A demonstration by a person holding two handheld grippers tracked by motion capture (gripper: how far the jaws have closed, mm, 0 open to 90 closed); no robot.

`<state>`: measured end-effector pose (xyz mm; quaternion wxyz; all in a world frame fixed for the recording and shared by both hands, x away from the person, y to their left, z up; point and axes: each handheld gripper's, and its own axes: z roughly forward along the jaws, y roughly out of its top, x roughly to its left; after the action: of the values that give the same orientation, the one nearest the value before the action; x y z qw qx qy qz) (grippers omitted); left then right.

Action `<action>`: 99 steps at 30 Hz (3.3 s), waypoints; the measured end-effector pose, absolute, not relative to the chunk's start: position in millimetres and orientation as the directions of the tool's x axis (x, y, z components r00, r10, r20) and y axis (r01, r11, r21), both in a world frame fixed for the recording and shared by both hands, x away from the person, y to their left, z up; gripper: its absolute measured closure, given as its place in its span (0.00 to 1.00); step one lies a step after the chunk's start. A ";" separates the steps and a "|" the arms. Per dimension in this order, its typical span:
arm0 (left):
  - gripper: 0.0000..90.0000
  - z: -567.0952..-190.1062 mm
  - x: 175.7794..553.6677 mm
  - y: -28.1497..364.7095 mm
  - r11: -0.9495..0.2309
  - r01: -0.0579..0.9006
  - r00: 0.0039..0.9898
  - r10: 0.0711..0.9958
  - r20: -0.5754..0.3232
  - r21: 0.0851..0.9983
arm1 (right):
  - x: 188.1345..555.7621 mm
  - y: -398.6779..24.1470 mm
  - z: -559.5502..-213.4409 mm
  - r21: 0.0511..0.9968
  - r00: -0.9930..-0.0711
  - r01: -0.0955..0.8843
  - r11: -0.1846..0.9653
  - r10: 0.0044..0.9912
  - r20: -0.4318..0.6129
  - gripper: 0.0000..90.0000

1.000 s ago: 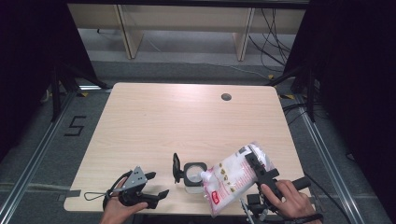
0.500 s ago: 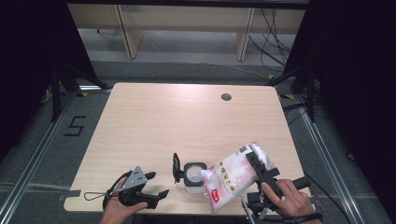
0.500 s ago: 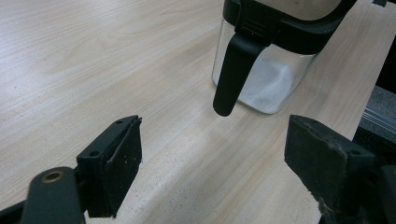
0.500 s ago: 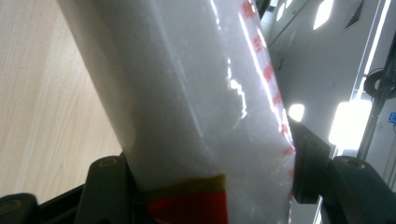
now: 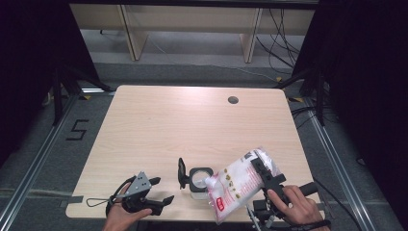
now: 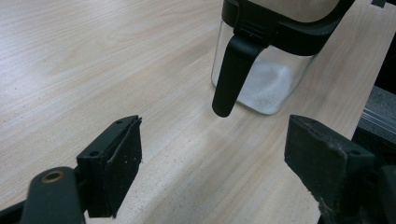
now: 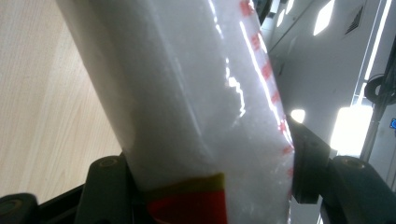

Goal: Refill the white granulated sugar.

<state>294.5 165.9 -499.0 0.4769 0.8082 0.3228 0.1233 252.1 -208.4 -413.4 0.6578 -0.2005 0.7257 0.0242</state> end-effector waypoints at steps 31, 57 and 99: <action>0.21 -498.7 295.0 166.9 -0.347 0.391 0.770 0.631 -0.096 0.853 | 255.0 -212.5 -420.7 -0.201 -0.084 -0.327 0.923 -0.240 -0.967 0.46; 0.21 -497.9 295.6 167.4 -0.361 0.378 0.776 0.625 -0.079 0.852 | 252.5 -208.5 -418.9 -0.236 -0.061 -0.328 0.915 -0.270 -0.961 0.46; 0.21 -497.9 295.8 167.5 -0.360 0.378 0.776 0.626 -0.079 0.853 | 252.1 -209.8 -420.8 -0.209 -0.081 -0.322 0.923 -0.247 -0.966 0.46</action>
<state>295.8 167.5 -497.9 0.4743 0.8141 0.3083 0.1310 252.1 -209.8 -420.8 0.6495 -0.1934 0.7348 0.0290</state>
